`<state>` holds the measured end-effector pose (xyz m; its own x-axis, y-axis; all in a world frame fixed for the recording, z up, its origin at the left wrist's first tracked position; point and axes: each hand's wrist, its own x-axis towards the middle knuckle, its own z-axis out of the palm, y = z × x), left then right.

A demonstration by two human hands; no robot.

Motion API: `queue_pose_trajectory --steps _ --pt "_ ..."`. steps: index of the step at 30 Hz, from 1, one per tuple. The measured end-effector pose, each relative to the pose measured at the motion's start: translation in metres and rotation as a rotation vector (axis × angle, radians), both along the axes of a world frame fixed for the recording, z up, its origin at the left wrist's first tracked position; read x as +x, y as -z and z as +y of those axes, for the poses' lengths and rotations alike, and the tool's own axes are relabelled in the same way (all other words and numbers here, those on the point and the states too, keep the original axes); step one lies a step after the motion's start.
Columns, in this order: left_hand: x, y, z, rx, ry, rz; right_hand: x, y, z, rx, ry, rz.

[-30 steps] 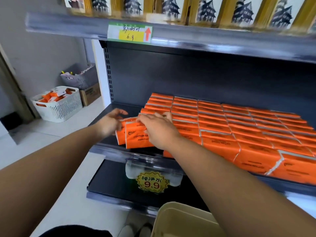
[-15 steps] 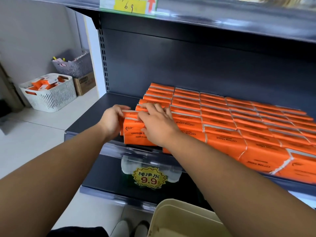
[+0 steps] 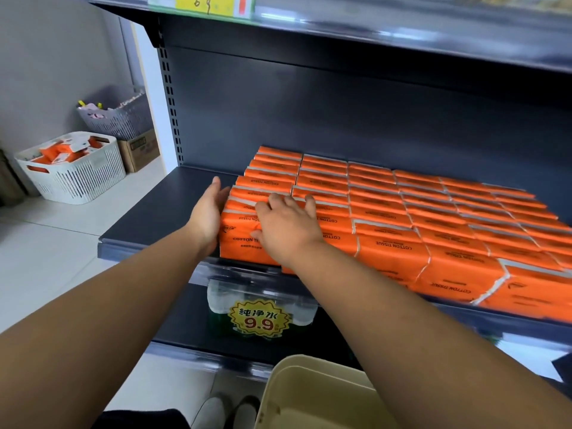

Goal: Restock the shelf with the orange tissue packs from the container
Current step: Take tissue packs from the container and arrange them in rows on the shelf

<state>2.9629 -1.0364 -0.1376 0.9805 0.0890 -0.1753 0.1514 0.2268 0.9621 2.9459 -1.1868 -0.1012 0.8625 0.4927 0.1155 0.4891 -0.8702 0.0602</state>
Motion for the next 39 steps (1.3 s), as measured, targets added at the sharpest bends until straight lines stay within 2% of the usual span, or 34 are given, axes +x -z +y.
queue_pose_trajectory --steps 4,6,11,16,19,27,32,39 --pt "-0.002 0.003 0.001 0.074 0.096 -0.018 0.0 0.003 -0.001 0.056 0.023 0.049" --pt "-0.004 0.0 0.003 0.148 0.072 -0.003 0.0 0.002 -0.002 0.072 0.02 0.087" --pt "-0.006 -0.024 -0.005 0.565 -0.154 -0.064 -0.001 -0.008 -0.021 0.158 0.012 0.096" --pt "-0.018 -0.053 -0.011 1.161 -0.027 -0.201 -0.011 -0.021 -0.06 0.204 0.066 0.019" --pt "-0.034 -0.069 -0.035 1.353 0.044 -0.265 -0.021 -0.03 -0.094 0.194 0.125 -0.037" --pt "-0.081 -0.084 -0.149 1.44 0.263 -0.512 -0.075 -0.043 -0.199 0.184 0.234 -0.027" --pt "-0.102 -0.066 -0.24 1.367 0.482 -0.624 -0.113 -0.039 -0.28 0.203 0.3 -0.021" --pt "-0.112 -0.024 -0.358 1.331 0.68 -0.662 -0.161 -0.01 -0.415 0.23 0.487 0.086"
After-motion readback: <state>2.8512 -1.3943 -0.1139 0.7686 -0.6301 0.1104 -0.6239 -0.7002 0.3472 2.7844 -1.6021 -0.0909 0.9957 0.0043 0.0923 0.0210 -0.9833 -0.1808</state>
